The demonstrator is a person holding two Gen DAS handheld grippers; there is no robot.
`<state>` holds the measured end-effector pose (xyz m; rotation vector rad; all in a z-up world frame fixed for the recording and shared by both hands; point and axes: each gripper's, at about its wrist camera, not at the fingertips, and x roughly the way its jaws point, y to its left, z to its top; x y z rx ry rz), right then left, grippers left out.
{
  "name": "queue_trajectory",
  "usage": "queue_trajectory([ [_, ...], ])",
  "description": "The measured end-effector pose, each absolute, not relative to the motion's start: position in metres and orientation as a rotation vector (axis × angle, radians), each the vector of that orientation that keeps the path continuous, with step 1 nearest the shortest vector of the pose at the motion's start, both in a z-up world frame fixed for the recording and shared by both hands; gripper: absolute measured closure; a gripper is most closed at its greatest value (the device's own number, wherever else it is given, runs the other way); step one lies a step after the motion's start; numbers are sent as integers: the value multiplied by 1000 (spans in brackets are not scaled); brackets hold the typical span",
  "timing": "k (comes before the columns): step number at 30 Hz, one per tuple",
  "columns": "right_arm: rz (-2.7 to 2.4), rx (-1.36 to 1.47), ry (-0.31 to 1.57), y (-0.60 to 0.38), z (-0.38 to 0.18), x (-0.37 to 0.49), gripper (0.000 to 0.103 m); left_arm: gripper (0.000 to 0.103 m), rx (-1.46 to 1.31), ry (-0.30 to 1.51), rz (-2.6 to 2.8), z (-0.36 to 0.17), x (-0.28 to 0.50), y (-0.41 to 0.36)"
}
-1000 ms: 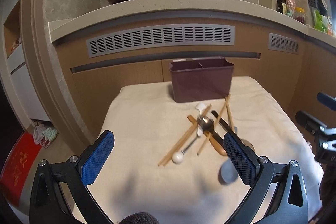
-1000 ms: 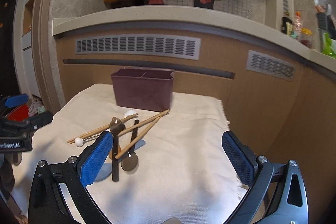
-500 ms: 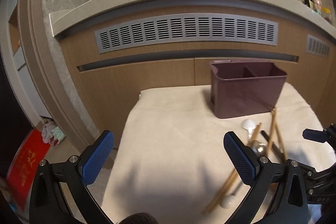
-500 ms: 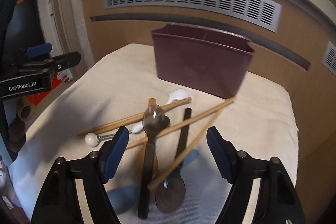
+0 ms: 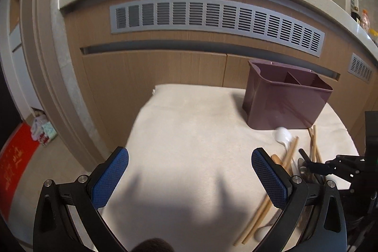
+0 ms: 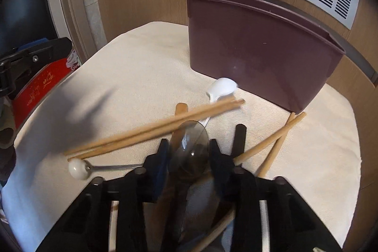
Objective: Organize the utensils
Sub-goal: 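Grasp the smoky black-handled spoon with the right tool while the left tool grasps the white-ball-handled spoon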
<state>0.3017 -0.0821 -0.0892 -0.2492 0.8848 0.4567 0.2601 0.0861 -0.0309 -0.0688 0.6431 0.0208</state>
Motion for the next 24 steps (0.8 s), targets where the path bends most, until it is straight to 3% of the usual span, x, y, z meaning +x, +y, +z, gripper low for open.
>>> queue_trajectory([
  [14, 394, -132, 848, -148, -64, 272, 73, 0, 37, 709, -215, -44, 215, 30],
  [17, 380, -105, 827, -157, -56, 268, 73, 5, 34, 728, -275, -46, 199, 19],
  [20, 363, -95, 811, -164, -52, 264, 73, 21, 60, 752, -314, -50, 185, 7],
  [24, 335, -78, 808, -177, -54, 256, 73, 51, 36, 812, -347, -59, 186, 4],
])
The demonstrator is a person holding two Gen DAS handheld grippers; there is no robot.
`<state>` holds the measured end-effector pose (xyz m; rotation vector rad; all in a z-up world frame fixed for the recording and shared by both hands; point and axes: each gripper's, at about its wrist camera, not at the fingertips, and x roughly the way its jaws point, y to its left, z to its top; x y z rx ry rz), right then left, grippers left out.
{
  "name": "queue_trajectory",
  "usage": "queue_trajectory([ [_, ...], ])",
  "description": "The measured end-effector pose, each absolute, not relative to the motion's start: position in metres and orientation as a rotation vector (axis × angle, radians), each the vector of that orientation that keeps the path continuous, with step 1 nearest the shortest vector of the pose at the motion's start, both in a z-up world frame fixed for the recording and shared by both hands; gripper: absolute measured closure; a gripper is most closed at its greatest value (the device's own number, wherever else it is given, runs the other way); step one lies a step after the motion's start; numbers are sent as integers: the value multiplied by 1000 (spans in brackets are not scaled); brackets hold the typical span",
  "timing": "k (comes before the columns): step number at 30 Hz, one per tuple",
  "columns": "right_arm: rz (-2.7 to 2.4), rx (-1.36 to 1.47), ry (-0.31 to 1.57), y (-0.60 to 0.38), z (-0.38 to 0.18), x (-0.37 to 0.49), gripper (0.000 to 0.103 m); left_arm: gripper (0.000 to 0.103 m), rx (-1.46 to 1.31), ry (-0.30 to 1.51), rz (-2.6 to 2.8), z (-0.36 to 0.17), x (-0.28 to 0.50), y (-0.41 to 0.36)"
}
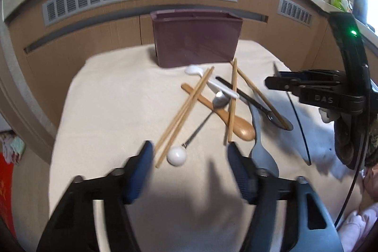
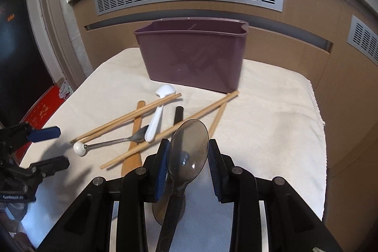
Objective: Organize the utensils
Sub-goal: 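Grasp the smoky black-handled spoon with the right tool while the left tool grasps the white-ball-handled spoon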
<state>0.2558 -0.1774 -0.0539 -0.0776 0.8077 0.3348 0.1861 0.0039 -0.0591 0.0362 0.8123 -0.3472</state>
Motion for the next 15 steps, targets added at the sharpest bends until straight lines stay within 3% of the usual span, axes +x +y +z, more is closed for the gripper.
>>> queue_trajectory([
  [2, 321, -68, 812, -184, -56, 252, 73, 59, -11, 838, -365, -62, 190, 9],
  [12, 290, -23, 854, -199, -71, 245, 73, 60, 71, 897, -300, -85, 202, 1],
  [14, 289, -23, 856, -199, -72, 246, 73, 68, 114, 886, -271, -89, 204, -2],
  [15, 286, -22, 854, -199, -72, 246, 73, 77, 126, 875, -257, -89, 205, -2],
])
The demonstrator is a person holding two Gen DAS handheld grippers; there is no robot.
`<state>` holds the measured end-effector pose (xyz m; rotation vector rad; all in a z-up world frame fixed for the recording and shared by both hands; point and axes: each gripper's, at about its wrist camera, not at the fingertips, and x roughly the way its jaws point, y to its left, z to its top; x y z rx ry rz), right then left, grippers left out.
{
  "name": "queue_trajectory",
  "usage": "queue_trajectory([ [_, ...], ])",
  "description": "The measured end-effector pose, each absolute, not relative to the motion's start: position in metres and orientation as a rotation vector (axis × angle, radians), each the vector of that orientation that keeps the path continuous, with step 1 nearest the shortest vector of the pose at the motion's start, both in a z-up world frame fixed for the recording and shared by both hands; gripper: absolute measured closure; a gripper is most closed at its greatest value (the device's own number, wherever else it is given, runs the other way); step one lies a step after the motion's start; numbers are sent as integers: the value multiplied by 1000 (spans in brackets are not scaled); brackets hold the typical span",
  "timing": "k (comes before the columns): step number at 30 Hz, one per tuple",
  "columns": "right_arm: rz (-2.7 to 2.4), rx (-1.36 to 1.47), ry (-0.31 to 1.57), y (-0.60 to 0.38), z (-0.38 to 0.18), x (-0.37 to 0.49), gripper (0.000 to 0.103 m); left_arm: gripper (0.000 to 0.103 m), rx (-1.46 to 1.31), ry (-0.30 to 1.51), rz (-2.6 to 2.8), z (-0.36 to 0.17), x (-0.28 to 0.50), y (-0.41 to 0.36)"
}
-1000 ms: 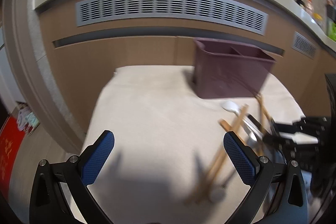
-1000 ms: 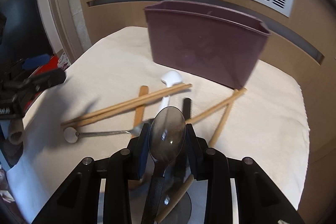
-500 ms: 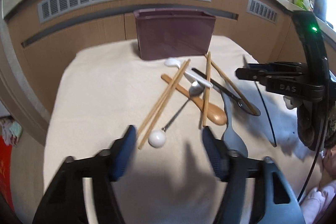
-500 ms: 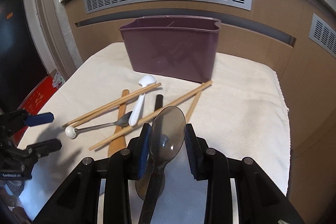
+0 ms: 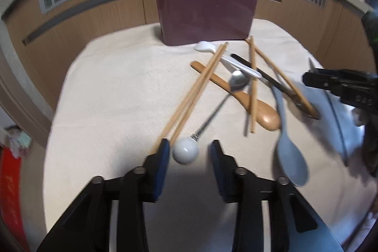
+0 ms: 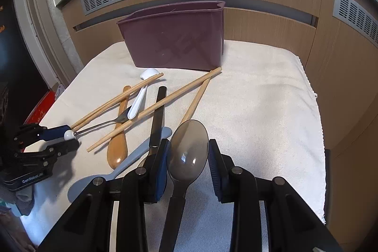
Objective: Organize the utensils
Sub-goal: 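Grasp the smoky black-handled spoon with the right tool while the left tool grasps the white-ball-handled spoon, then lift both held spoons and carry them over the maroon holder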
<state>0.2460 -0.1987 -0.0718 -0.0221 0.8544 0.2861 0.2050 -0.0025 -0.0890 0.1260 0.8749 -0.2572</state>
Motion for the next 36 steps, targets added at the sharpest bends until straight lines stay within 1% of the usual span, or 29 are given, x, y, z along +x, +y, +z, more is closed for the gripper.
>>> queue_trajectory([
  [1, 285, -22, 848, -199, -70, 245, 73, 80, 120, 873, -253, -88, 206, -1],
  [5, 284, -32, 816, -199, -62, 239, 73, 80, 94, 818, -232, -73, 202, 6],
  [13, 290, -10, 795, -199, -52, 233, 73, 80, 46, 657, -226, -23, 192, 9],
  [28, 267, -44, 726, -197, -20, 216, 74, 80, 48, 525, -262, 20, 182, 1],
  [30, 277, -42, 719, -196, -13, 214, 77, 80, 38, 502, -259, 29, 179, 3],
  [32, 292, -47, 712, -194, -6, 215, 85, 80, 29, 481, -258, 37, 177, 5],
  [33, 300, -48, 706, -193, -2, 216, 86, 80, 26, 466, -257, 44, 176, 5],
  [34, 309, -45, 699, -192, 2, 217, 88, 80, 25, 457, -255, 49, 177, 6],
  [35, 320, -38, 687, -192, 8, 219, 92, 80, 25, 450, -258, 54, 177, 5],
  [36, 328, -33, 675, -192, 14, 222, 93, 80, 26, 431, -263, 62, 179, 4],
])
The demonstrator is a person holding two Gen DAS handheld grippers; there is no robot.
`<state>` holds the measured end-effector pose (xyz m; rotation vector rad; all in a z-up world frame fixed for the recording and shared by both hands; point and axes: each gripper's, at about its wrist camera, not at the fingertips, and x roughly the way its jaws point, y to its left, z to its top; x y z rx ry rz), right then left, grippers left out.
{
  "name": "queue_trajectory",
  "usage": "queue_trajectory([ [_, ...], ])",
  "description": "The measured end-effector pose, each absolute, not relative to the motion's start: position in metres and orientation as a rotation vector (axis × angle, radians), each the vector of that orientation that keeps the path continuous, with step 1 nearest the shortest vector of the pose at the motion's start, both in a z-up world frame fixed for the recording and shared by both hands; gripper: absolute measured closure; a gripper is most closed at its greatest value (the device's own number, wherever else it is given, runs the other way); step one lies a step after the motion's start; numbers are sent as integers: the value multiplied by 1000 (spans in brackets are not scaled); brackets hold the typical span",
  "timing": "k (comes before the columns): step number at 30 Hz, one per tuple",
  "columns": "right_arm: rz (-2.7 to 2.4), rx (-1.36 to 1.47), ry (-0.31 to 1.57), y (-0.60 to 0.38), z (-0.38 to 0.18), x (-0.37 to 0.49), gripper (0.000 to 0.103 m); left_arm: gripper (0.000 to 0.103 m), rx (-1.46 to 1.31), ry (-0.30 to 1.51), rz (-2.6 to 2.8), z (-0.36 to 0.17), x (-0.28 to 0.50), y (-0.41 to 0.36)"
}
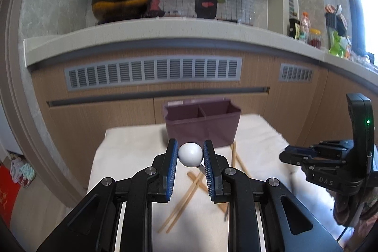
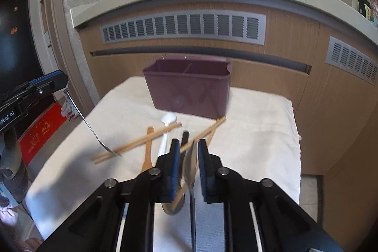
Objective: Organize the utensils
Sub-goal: 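Lift both held spoons and carry them over the maroon holder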
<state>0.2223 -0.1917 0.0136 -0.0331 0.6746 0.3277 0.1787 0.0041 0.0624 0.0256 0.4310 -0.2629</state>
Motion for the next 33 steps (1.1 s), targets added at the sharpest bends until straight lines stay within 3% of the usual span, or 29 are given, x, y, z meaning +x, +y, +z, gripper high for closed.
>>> queue_trajectory([
  [6, 341, 10, 628, -198, 39, 230, 97, 80, 53, 341, -269, 96, 183, -1],
  [10, 385, -28, 712, -201, 20, 238, 96, 80, 40, 382, -264, 93, 187, 5],
  [12, 360, -43, 791, -203, -3, 243, 90, 80, 37, 410, -255, 82, 188, 9],
  [14, 325, -36, 856, -205, -27, 248, 73, 80, 23, 435, -256, 70, 190, 12],
  [16, 304, 5, 907, -206, -49, 255, 65, 80, 6, 453, -261, 57, 192, 15],
  [25, 199, 11, 984, -188, -95, 293, 61, 80, -4, 507, -239, 23, 196, 25],
  [28, 194, -37, 978, -182, -96, 291, 75, 80, -10, 523, -240, 17, 198, 25],
  [33, 219, -37, 897, -188, -68, 270, 75, 80, -11, 532, -245, 13, 197, 23],
])
